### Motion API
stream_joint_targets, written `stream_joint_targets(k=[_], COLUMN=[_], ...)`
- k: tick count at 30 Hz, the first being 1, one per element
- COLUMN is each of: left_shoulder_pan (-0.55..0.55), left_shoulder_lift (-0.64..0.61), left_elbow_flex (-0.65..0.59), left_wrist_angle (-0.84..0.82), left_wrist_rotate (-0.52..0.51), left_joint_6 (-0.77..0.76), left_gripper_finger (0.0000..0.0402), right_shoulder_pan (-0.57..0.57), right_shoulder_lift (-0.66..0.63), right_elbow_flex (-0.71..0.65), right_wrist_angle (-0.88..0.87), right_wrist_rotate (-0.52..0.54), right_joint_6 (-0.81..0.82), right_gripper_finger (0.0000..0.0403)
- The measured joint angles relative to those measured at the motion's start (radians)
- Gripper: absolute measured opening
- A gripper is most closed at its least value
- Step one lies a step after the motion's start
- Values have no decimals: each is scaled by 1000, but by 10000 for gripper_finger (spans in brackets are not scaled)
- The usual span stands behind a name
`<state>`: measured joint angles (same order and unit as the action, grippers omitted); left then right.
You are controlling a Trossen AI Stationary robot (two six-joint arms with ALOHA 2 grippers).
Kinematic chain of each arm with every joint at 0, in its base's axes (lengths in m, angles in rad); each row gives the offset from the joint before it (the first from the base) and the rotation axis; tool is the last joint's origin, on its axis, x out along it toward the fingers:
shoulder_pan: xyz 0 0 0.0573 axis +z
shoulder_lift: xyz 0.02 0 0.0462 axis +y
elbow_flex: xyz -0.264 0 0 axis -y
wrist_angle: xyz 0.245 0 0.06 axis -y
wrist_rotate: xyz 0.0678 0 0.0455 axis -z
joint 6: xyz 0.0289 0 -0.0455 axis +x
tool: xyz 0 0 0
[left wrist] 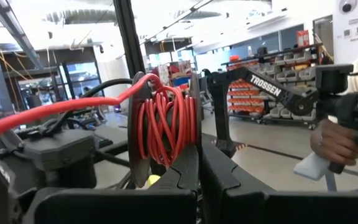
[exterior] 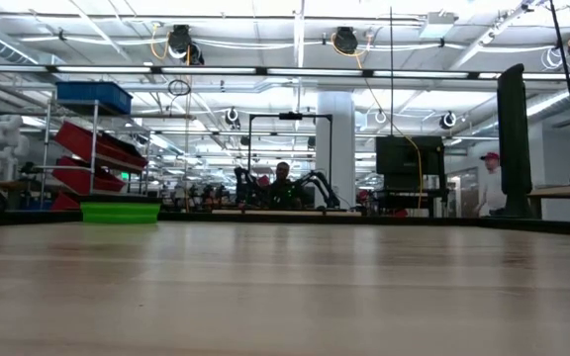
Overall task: Coil cords
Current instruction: Coil the red wire into the spool
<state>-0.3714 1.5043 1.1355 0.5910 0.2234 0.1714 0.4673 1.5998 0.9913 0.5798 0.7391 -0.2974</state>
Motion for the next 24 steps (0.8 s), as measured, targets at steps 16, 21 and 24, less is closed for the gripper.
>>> stream_joint_targets(k=[16, 21, 24], left_shoulder_pan=[0, 0, 0], left_shoulder_lift=[-68, -72, -73], left_elbow_flex=[0, 0, 0], left_wrist_angle=[-129, -128, -131], left_wrist_rotate=[-77, -106, -109], left_joint_6=[77, 79, 80], left_gripper_finger=[1, 1, 1], right_shoulder_pan=[71, 94, 113], right_shoulder_lift=[2, 3, 3], right_elbow_flex=[0, 0, 0], right_wrist_angle=[-106, -157, -165], right_wrist_rotate=[25, 12, 11], right_joint_6=[119, 178, 182], right_gripper_finger=[0, 0, 0])
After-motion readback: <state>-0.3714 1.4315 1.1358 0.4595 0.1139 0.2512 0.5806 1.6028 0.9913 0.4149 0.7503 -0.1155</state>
